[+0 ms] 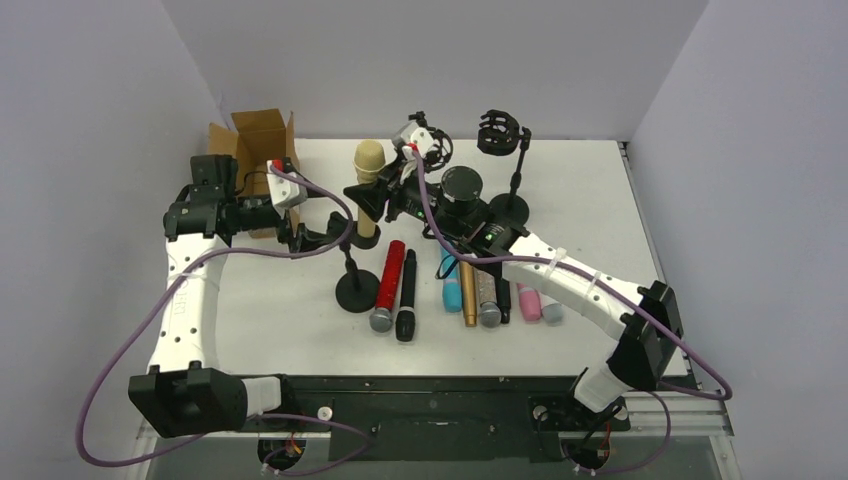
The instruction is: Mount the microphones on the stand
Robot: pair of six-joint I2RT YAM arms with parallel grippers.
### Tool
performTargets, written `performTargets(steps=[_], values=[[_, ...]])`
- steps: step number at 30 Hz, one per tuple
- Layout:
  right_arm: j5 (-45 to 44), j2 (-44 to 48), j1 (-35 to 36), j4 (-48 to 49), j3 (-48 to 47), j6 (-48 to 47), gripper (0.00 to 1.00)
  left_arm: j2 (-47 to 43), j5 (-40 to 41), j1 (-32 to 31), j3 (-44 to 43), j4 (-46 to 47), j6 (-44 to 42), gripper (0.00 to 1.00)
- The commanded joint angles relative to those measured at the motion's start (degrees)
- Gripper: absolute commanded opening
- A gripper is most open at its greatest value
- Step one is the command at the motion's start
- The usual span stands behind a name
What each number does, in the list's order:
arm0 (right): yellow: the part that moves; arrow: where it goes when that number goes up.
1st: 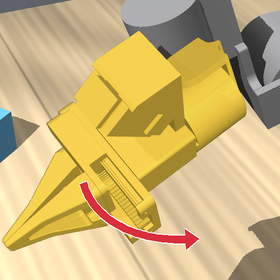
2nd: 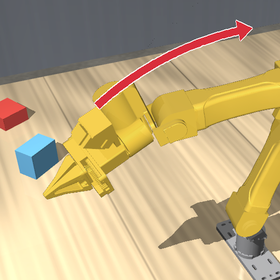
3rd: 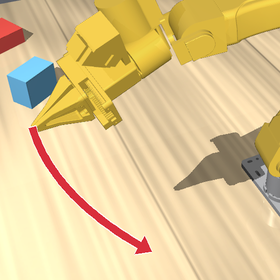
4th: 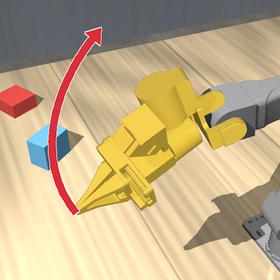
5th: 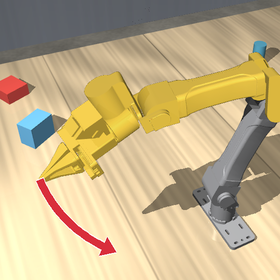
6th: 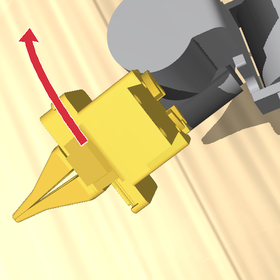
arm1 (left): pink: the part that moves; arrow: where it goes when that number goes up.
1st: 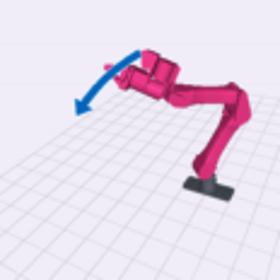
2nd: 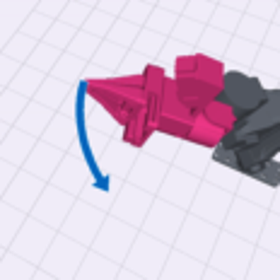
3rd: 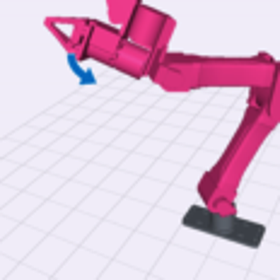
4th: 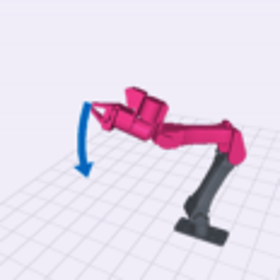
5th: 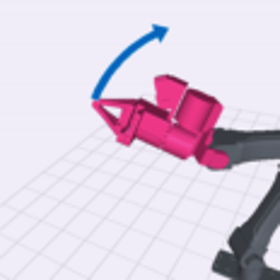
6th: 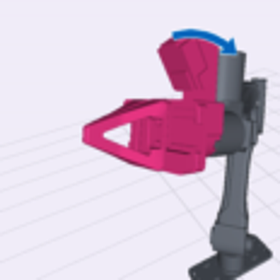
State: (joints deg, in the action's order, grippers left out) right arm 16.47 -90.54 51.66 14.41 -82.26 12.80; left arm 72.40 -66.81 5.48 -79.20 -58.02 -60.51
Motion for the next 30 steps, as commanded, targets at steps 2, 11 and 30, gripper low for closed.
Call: performTargets(steps=[2, 11, 30], values=[[-3.2, 3.1, 1.5, 1.5, 5.8, 0.3, 0.0, 1.8, -4.7, -0.5, -0.5, 8.9, 7.7, 0.96], [-2.4, 0.6, 1.0, 2.9, 4.3, 0.8, 0.0, 5.2, -5.0, -4.1, -1.9, -0.7, -3.4, 0.96], [0.7, -0.9, -1.2, 4.9, 3.7, 2.0, 0.0, 11.2, -2.3, -5.0, -8.7, -27.2, -32.3, 0.59]])
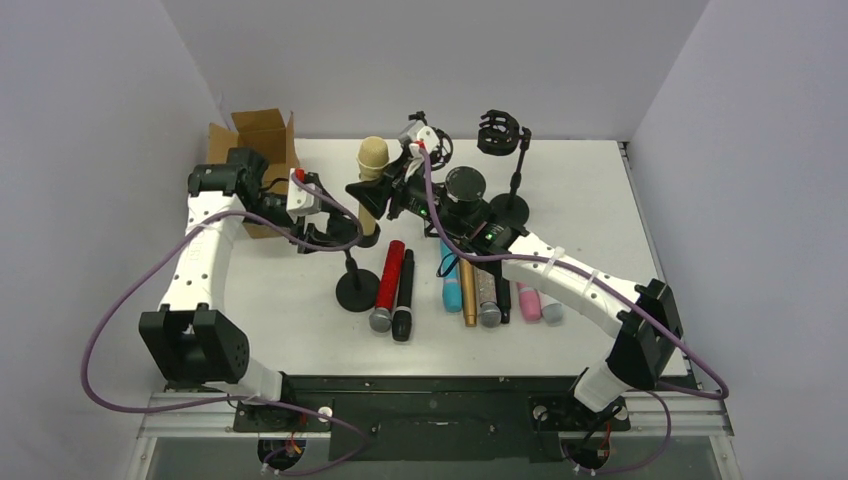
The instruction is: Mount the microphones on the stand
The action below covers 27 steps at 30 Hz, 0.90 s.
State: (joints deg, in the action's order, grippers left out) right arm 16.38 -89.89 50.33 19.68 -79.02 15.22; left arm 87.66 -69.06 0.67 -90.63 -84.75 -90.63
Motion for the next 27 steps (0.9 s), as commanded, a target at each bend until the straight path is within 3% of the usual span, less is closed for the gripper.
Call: performTargets(steps=[1, 2, 5, 6, 9, 13, 15, 21, 27], values=[[0.8, -1.6, 0.2, -0.3, 0.5, -0.6, 0.0, -5.1, 0.1, -0.2, 4.0, 1.6, -1.5, 0.55], [0.8, -1.7, 0.3, -0.5, 0.5, -0.7, 0.0, -5.6, 0.1, -0.1, 4.5, 2.8, 0.1, 0.53], [0.5, -1.7, 0.5, -0.5, 0.7, -1.2, 0.0, -7.8, 0.0, -0.2, 6.6, 8.8, 3.6, 0.04], [0.4, -1.8, 0.6, -0.5, 0.7, -1.3, 0.0, -7.9, 0.2, -0.2, 6.7, 9.5, 5.1, 0.01], [0.2, -1.6, 0.6, 0.0, 1.1, -1.5, 0.0, -8.6, 1.7, -0.2, 7.1, 10.5, 6.1, 0.0], [-1.3, -1.0, 1.2, 2.9, 3.1, -1.9, 0.0, -10.6, 4.2, -1.8, 9.1, 17.9, 15.4, 0.0], [-1.8, -1.2, 1.8, 4.5, 3.9, -1.7, 0.0, -12.3, 5.6, -1.8, 11.4, 24.4, 24.2, 0.0], [-6.9, -2.5, 4.7, 11.0, 7.7, -1.4, 0.0, -15.4, 8.3, -1.1, 15.9, 36.8, 35.6, 0.0], [-10.9, -1.5, 6.0, 15.9, 12.3, -1.8, 0.0, -16.2, 8.6, -1.0, 16.4, 38.2, 37.5, 0.0]])
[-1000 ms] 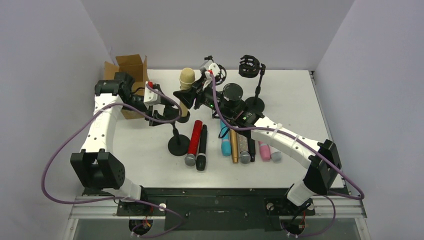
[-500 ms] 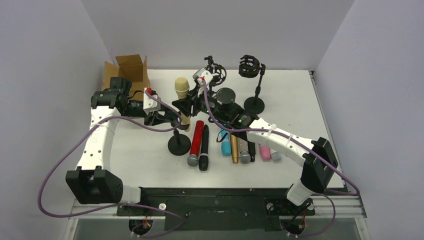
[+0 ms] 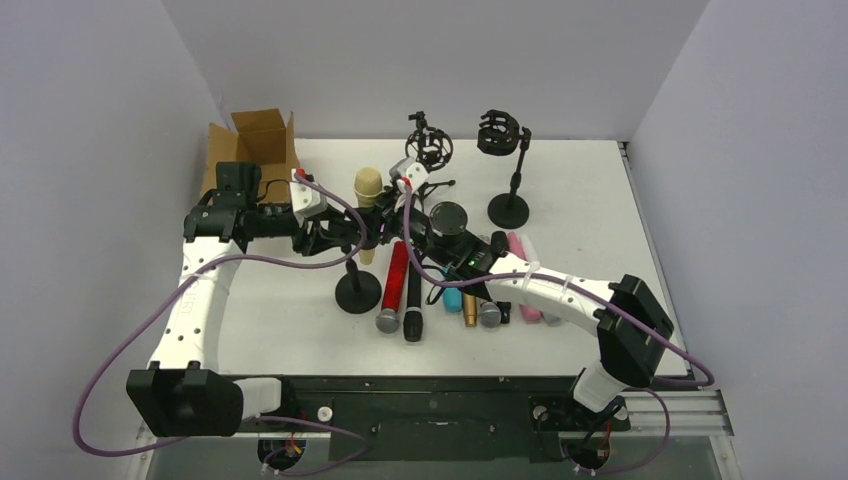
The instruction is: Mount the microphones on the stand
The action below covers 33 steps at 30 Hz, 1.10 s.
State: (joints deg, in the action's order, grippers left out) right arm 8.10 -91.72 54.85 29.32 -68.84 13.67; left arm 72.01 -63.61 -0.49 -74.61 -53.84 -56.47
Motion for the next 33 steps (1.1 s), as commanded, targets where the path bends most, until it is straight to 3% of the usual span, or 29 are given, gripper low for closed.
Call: performTargets(steps=[1, 13, 14, 15, 16, 17, 18, 19, 22, 26, 33], values=[[-2.7, 0.5, 1.6, 6.5, 2.4, -0.7, 0.0, -0.7, 3.1, 0.1, 0.3, 7.5, 3.4, 0.0], [-1.2, -0.4, 2.5, 5.0, 3.4, -1.3, 0.0, -1.4, 4.1, 0.2, 0.9, 8.6, 6.0, 0.03], [-1.1, -0.3, 2.5, 4.3, 3.1, -1.5, 0.0, -1.5, 4.8, 0.2, 1.0, 11.1, 7.7, 0.22], [-1.0, -0.1, 2.4, 1.8, 2.7, -1.6, 0.13, -1.5, 5.0, 0.2, 1.1, 12.5, 11.4, 0.35], [-1.0, 0.0, 2.4, 0.2, 1.5, -1.8, 0.21, -1.8, 4.9, 1.1, 1.3, 14.3, 12.2, 0.54], [-1.1, 0.4, 2.4, -3.2, 0.4, -2.0, 0.34, -1.9, 4.8, 2.0, 1.3, 14.8, 12.6, 0.63], [-1.2, 0.6, 2.3, -4.4, 0.2, -2.4, 0.39, -2.0, 4.7, 2.2, 1.1, 15.7, 13.2, 0.76], [-1.5, 1.7, 2.2, -5.5, 0.7, -2.7, 0.47, -2.0, 4.7, 2.6, 1.0, 16.4, 15.1, 0.8], [-1.9, 4.2, 2.0, -6.3, 2.3, -4.1, 0.57, -1.7, 4.4, 3.1, 0.0, 16.9, 17.2, 1.0], [-0.4, 7.8, 0.6, -6.6, 4.5, -5.6, 0.65, -2.0, 6.0, 3.4, -0.8, 16.1, 18.0, 0.96], [13.8, 11.3, -6.9, -5.9, 8.3, -3.3, 0.67, -3.6, 8.5, 3.6, -3.1, 12.5, 17.8, 0.96]])
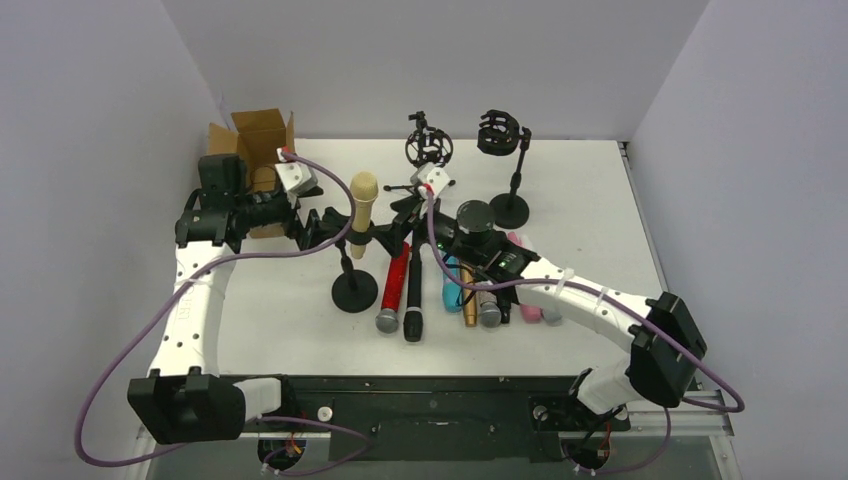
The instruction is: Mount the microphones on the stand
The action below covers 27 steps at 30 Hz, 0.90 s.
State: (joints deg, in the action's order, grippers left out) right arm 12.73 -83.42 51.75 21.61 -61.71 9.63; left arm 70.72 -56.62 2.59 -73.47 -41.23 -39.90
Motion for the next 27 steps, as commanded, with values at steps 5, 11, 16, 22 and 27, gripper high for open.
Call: performTargets(steps=[5, 11, 16, 22, 27], values=[[17.2, 1.3, -4.9, 2.4, 0.1, 0.7, 0.67, -3.5, 4.7, 0.5, -5.9, -0.8, 5.7, 0.96], [25.0, -2.7, -4.7, 11.4, 0.4, 4.3, 0.67, -5.2, 7.8, 0.8, -6.5, -3.9, 6.6, 0.96], [26.1, -6.3, -4.6, 9.6, -2.6, 2.4, 0.67, -5.9, 9.1, 0.8, -8.7, -5.8, 9.5, 0.96], [27.4, -8.1, -3.9, 9.9, -4.2, 0.9, 0.67, -5.3, 12.4, 0.9, -10.6, -8.2, 10.3, 0.96], [24.8, -10.5, -2.5, 11.9, -5.1, 0.3, 0.62, -4.9, 17.7, 0.9, -11.1, -7.9, 12.0, 0.96]])
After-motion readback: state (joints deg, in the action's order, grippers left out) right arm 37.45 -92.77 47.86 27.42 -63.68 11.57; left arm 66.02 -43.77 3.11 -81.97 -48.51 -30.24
